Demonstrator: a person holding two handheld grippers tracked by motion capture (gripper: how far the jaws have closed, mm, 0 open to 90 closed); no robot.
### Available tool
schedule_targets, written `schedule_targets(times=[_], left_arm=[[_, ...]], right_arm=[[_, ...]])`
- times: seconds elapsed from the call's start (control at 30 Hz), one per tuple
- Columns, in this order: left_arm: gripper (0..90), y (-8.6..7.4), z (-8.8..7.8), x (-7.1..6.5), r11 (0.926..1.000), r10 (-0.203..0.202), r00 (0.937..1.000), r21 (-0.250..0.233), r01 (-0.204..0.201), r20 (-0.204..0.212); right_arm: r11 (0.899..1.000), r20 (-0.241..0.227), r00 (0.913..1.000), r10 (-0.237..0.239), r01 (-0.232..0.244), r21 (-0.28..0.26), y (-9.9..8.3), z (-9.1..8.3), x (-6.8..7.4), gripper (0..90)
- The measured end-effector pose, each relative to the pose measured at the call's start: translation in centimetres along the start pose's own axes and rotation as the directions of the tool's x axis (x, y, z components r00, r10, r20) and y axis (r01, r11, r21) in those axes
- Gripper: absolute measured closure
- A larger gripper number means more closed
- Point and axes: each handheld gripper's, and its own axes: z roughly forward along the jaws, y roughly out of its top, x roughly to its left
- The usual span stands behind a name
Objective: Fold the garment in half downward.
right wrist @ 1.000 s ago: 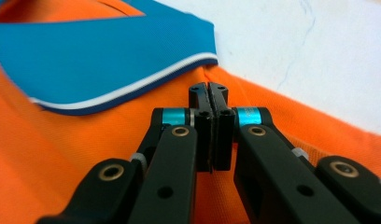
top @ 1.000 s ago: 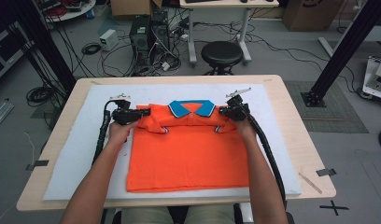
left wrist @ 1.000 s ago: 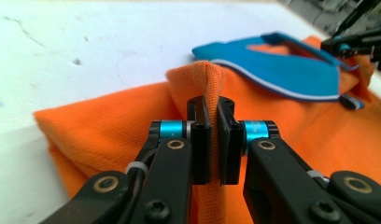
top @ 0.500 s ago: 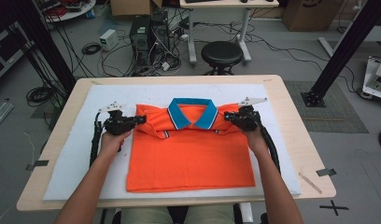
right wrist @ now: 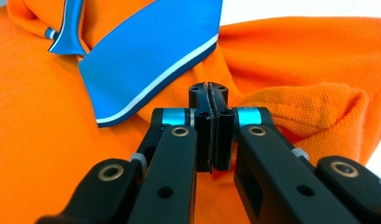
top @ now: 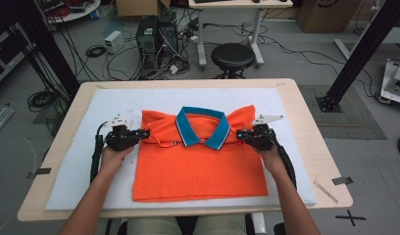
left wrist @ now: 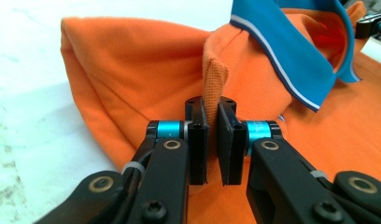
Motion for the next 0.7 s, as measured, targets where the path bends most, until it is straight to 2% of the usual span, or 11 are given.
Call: schedule_targets(times=[0.03,0.1,0.17,0.23,0.37,0.4,0.43,0.47,0.57,0.63,0.7], left_arm=[[83.2,0.1,0.0,0.0,0.9999,0.003,1.0,-0.012,-0.003,-0.004],[83.3,0.3,0.1,0.0,0.9994,0.003,0.9999,-0.034,-0.003,-0.01],[83.3,0.4,0.3,0.0,0.9992,-0.009,0.9999,-0.039,0.008,-0.008],[83.3,0.3,0.4,0.2,0.9988,-0.03,0.9995,-0.039,0.03,-0.006],[83.3,0.1,0.6,0.6,0.9979,-0.054,0.9985,-0.035,0.054,-0.008],[83.4,0.1,0.6,0.7,0.9979,-0.055,0.9985,-0.035,0.055,-0.007],[83.5,0.1,0.5,0.7,0.9977,-0.058,0.9983,-0.035,0.057,-0.007],[83.5,0.1,0.5,0.7,0.9976,-0.058,0.9983,-0.037,0.058,-0.006],[83.6,0.1,0.5,0.7,0.9977,-0.057,0.9984,-0.039,0.056,-0.005],[83.6,0.1,0.5,0.7,0.9976,-0.06,0.9982,-0.036,0.06,-0.003],[83.6,0.0,0.5,0.8,0.9973,-0.064,0.998,-0.037,0.063,-0.003]], right_arm=[[1.0,0.003,0.9999,0.01,-0.01,-0.006,0.2,0.1,0.0,79.3],[0.999,0.005,0.9991,0.041,-0.041,-0.025,1.0,0.3,-0.2,73.6],[0.998,0.017,0.9985,0.052,-0.051,-0.037,1.7,0.5,-0.3,62.6],[0.995,0.017,0.9964,0.083,-0.082,-0.05,3.0,0.8,-0.5,59.3],[0.993,0.037,0.9935,0.107,-0.105,-0.055,5.3,2.0,-0.7,52.9],[0.993,0.051,0.9921,0.115,-0.113,-0.041,6.1,2.7,-0.9,50.4],[0.989,0.057,0.9876,0.146,-0.146,-0.006,7.0,3.9,-1.2,45.0],[0.989,0.057,0.9876,0.146,-0.146,-0.006,7.0,3.9,-1.2,45.0],[0.98,0.052,0.9808,0.188,-0.191,0.052,8.1,6.4,-1.4,41.2],[0.977,0.09,0.9787,0.185,-0.193,0.094,8.6,8.2,-1.4,41.4],[0.973,0.089,0.9749,0.204,-0.212,0.095,8.6,8.5,-1.5,44.0]])
